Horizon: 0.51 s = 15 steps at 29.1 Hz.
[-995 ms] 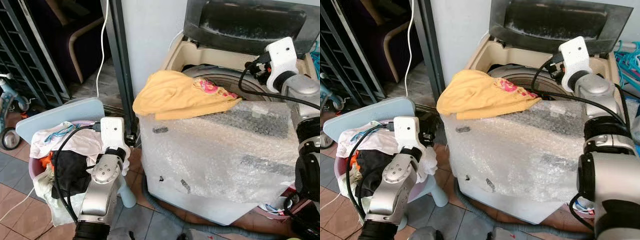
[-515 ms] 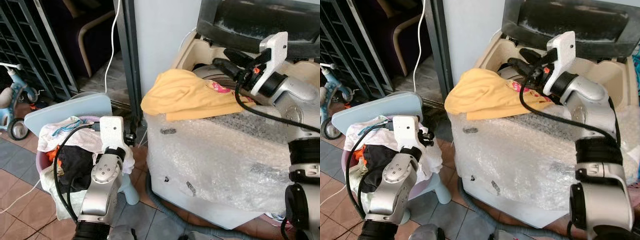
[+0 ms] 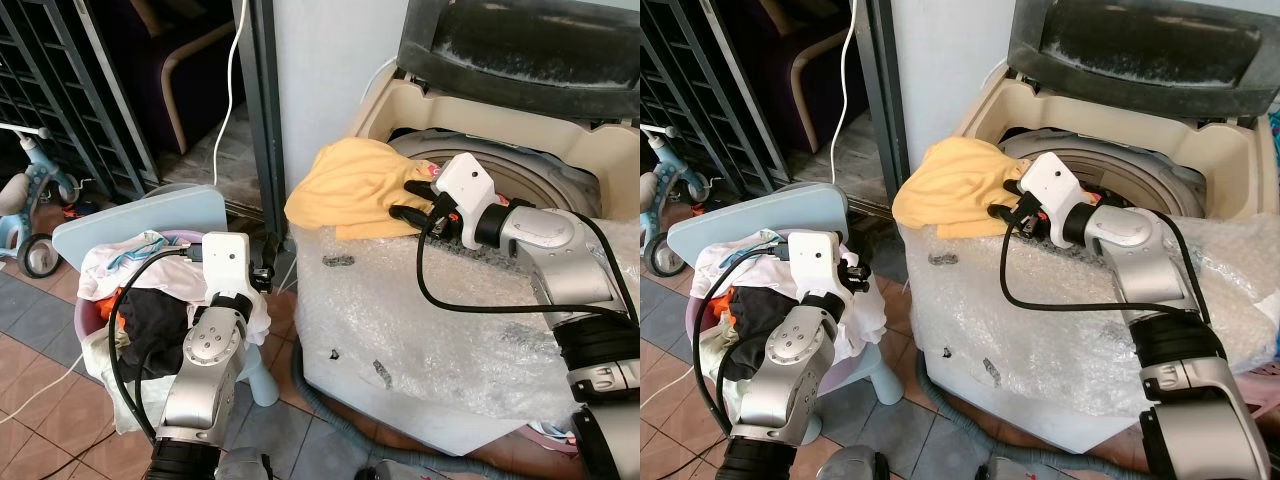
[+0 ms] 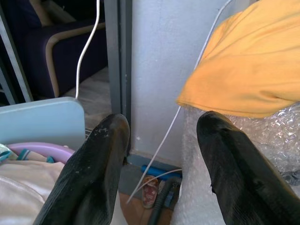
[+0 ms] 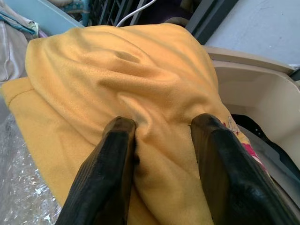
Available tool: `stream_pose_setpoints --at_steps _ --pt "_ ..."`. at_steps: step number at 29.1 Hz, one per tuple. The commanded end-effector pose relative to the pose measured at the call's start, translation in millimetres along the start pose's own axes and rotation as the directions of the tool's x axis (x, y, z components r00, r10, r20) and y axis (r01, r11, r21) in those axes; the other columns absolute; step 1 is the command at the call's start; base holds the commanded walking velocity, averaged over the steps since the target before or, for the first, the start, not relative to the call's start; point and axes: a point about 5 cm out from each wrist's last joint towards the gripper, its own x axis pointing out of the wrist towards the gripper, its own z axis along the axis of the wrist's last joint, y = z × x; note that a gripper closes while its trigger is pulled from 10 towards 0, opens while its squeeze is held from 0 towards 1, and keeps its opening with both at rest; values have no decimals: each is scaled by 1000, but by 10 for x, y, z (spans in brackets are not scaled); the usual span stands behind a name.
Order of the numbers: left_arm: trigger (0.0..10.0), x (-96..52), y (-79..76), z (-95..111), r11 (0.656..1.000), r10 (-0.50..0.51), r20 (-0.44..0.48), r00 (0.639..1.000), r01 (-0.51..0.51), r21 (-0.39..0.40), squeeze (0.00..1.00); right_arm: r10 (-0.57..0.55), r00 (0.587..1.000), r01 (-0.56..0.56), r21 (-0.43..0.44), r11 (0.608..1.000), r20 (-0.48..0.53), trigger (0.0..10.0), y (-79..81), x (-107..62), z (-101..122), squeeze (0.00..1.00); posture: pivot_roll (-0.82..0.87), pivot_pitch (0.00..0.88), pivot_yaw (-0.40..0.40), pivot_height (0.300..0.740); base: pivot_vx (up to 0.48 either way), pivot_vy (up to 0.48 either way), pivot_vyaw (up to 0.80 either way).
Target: Clothes washing
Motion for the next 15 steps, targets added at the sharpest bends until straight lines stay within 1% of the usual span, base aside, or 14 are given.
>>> stream_pose_setpoints --at_steps 1,2,3,4,6,7,8,9,10,11,12,13,14,15 --pt "10000 8 -20 -9 1000 -5 -8 1000 5 3 0 -69 996 68 -38 997 -51 10000 -81 3 -48 0 -17 6 23 740 0 0 0" --pt "10000 7 -23 -9 1000 -4 -8 1000 4 2 0 -108 991 105 -44 993 -74 10000 -118 -4 -81 0 -18 6 22 740 0 0 0" --pt "10000 6 -27 -9 1000 -5 -9 1000 5 2 0 -206 971 204 -29 979 -125 10000 -226 -32 -161 0 -19 8 22 740 0 0 0" --pt "10000 6 -27 -9 1000 -5 -9 1000 5 2 0 -206 971 204 -29 979 -125 10000 -226 -32 -161 0 -19 8 22 740 0 0 0" --pt "10000 5 -30 -12 1000 -5 -10 1000 5 1 0 -335 922 343 7 939 -192 10000 -378 -97 -271 0 -21 8 23 740 0 0 0" --pt "10000 5 -30 -13 1000 -4 -11 1000 4 1 0 -403 888 420 37 907 -220 10000 -463 -145 -318 0 -20 9 22 740 0 0 0" --pt "10000 4 -27 -17 1000 -3 -12 1000 3 1 0 -511 822 551 125 825 -254 10000 -615 -253 -381 0 -18 9 23 740 0 0 0" --pt "10000 3 -26 -18 1000 -2 -13 1000 2 2 0 -539 802 585 155 796 -258 10000 -658 -285 -392 0 -18 9 23 740 0 0 0" --pt "10000 2 -18 -19 1000 -1 -13 1000 1 3 0 -603 764 641 171 748 -229 10000 -752 -351 -348 0 -18 11 23 740 0 0 0" --pt "10000 2 -13 -20 1000 1 -14 1000 -1 4 0 -632 748 662 165 731 -202 10000 -803 -385 -299 0 -21 11 24 740 0 0 0" --pt "10000 2 -13 -20 1000 1 -14 1000 -1 4 0 -632 748 662 165 731 -202 10000 -803 -385 -299 0 -21 11 24 740 0 0 0" --pt "10000 1 -11 -21 1000 2 -15 1000 -2 5 0 -650 737 675 161 720 -183 10000 -835 -408 -267 0 -21 11 25 740 0 0 0" --pt "10000 1 -11 -21 1000 2 -15 1000 -2 5 0 -650 737 675 161 720 -183 10000 -835 -408 -267 0 -21 11 25 740 0 0 0" --pt "10000 1 -8 -22 1000 2 -16 1000 -2 5 0 -664 729 685 162 711 -169 10000 -859 -425 -241 0 -22 11 25 740 0 0 0"
